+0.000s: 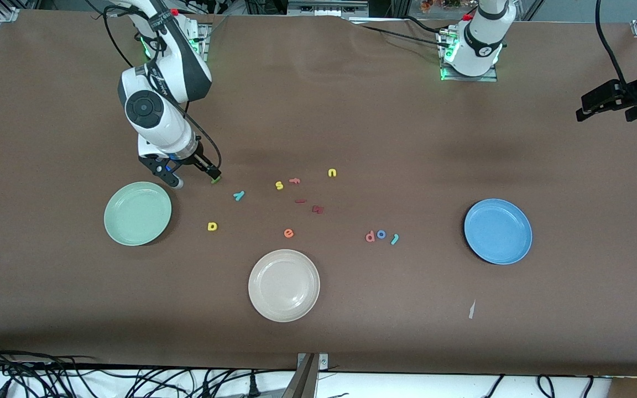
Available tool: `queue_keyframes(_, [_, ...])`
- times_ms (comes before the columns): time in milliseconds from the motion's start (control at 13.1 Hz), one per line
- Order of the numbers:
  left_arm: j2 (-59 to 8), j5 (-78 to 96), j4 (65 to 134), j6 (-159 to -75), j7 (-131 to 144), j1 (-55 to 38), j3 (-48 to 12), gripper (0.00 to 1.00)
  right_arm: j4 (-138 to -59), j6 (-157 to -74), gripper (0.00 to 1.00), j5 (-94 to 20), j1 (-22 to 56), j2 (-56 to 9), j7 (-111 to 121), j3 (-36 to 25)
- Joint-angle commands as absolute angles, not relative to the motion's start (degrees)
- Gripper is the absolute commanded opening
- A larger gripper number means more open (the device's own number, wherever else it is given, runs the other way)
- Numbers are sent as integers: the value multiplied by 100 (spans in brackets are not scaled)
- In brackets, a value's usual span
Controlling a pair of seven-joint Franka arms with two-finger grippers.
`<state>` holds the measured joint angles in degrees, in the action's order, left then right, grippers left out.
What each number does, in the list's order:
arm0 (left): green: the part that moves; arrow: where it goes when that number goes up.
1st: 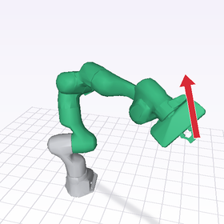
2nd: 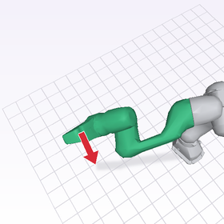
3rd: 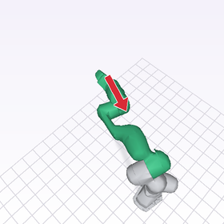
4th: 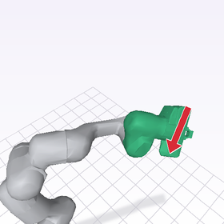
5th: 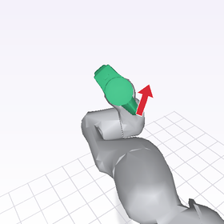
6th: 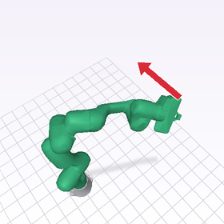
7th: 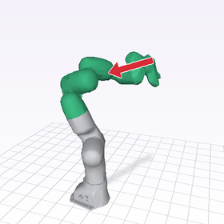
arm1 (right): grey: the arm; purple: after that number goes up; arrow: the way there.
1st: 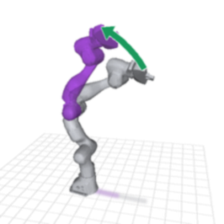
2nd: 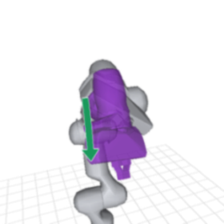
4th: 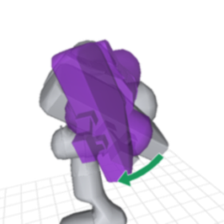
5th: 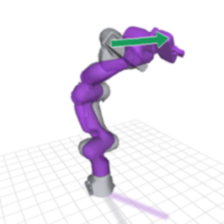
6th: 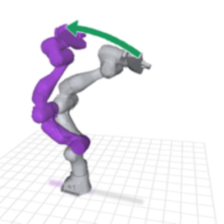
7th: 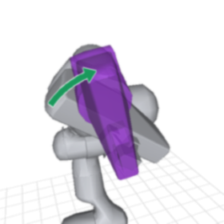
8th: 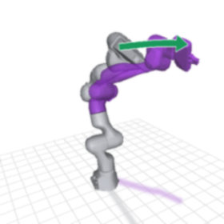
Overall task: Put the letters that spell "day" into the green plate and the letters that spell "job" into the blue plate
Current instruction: 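Move the right gripper over the green letter b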
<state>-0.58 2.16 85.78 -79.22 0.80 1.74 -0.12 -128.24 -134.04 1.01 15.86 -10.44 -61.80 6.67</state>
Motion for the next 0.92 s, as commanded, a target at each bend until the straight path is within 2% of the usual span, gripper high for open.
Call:
queue_keyframes(0, [-105, 343, 8429, -7796, 114, 220, -35, 100, -13095, -13649, 100, 26, 1547, -914, -6319, 703])
queue_keyframes(383, [-105, 343, 8429, -7796, 114, 220, -44, 100, -13165, -13965, 100, -88, 1547, -1283, -6609, 694])
queue_keyframes(842, [-105, 343, 8429, -7796, 114, 202, -53, 100, -13588, -15388, 100, -88, 1547, -1739, -6609, 694])
